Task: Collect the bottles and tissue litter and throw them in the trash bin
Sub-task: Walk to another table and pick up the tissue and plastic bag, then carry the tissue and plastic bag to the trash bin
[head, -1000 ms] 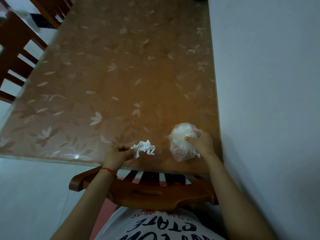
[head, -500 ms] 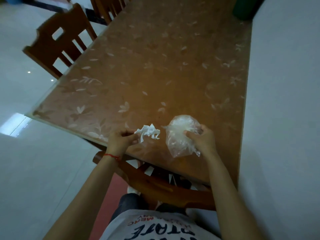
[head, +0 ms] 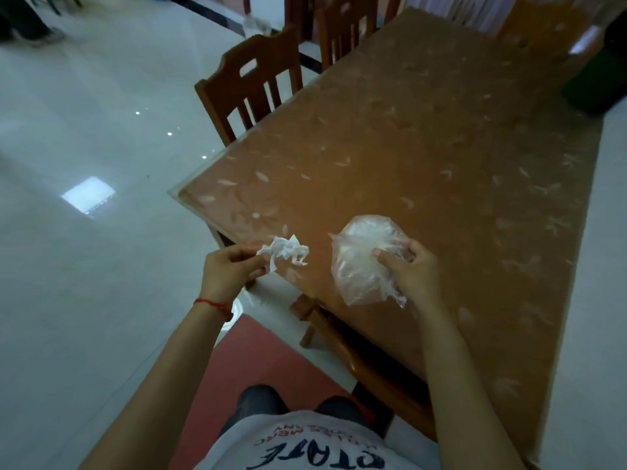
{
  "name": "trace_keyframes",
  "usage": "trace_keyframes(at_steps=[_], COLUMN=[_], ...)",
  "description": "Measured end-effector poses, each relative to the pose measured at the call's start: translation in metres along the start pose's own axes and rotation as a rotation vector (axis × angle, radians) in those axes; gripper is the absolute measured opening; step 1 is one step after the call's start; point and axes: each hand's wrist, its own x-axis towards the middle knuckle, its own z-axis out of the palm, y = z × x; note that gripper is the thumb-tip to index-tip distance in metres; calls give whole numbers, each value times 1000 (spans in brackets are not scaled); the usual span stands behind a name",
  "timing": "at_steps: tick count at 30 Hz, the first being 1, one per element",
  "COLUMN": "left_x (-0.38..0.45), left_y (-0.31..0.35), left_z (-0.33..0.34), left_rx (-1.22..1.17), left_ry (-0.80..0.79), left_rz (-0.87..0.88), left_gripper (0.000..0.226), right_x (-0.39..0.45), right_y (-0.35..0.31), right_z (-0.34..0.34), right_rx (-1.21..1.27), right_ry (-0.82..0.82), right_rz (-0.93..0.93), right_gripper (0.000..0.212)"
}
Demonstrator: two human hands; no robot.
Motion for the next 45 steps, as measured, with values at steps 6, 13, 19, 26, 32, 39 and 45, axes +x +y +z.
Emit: trace_keyframes(at_steps=[6, 13, 19, 26, 32, 39, 45], left_x=[13, 2, -21, -15, 36, 103, 156], left_y=[-11, -36, -59, -74, -59, -30, -11], left_z=[-90, -195, -256, -296, -326, -358, -388], left_rx=[-86, -176, -277, -358, -392, -408, -423], left_ry=[121, 363, 589, 789, 863, 889, 867], left_rz=[-28, -84, -134, -183, -179, -178, -184], left_gripper=[15, 13, 9, 12, 9, 7, 9], right_x=[-11, -35, -49, -44, -17, 19, 46], right_y=[-24, -35, -39, -48, -74, -109, -130], right_z=[94, 208, 292, 371, 436, 500, 550], right_rx=[-40, -84, -180, -266, -266, -261, -286], right_ry=[-154, -415, -651, -817, -901, -940, -912], right_rz=[-35, -78, -164, -184, -207, -182, -172], right_gripper=[32, 28, 27, 27, 22, 25, 34])
